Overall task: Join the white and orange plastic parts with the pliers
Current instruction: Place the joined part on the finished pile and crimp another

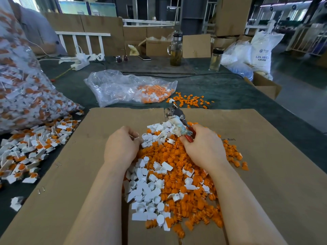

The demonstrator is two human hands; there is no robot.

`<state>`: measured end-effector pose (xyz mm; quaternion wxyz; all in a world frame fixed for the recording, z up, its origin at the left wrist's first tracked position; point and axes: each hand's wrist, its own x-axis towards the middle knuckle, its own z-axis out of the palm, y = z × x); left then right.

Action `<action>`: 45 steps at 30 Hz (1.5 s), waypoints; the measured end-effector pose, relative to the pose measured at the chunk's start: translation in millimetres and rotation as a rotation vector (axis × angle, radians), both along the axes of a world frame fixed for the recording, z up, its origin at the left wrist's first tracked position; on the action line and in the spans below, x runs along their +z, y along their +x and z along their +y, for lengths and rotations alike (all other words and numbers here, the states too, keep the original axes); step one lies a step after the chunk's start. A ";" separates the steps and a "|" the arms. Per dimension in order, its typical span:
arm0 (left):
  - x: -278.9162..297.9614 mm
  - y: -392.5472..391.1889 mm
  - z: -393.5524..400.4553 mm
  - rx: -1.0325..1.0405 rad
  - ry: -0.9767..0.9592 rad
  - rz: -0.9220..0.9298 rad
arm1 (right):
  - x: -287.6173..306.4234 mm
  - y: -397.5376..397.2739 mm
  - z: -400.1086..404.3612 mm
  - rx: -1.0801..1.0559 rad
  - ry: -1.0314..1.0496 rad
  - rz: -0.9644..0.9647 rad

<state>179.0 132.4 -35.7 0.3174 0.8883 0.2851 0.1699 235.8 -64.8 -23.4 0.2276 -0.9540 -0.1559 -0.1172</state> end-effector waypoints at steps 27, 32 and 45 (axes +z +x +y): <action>22.2 1.9 -70.2 -0.299 -0.814 -0.502 | 15.3 -14.6 8.0 0.189 0.832 0.204; 24.7 -1.1 -70.6 -0.282 -0.792 -0.474 | 15.0 -16.6 9.8 0.185 0.687 0.111; 21.0 -0.7 -68.3 -0.200 -0.788 -0.527 | 13.7 -15.2 9.9 0.156 0.734 0.084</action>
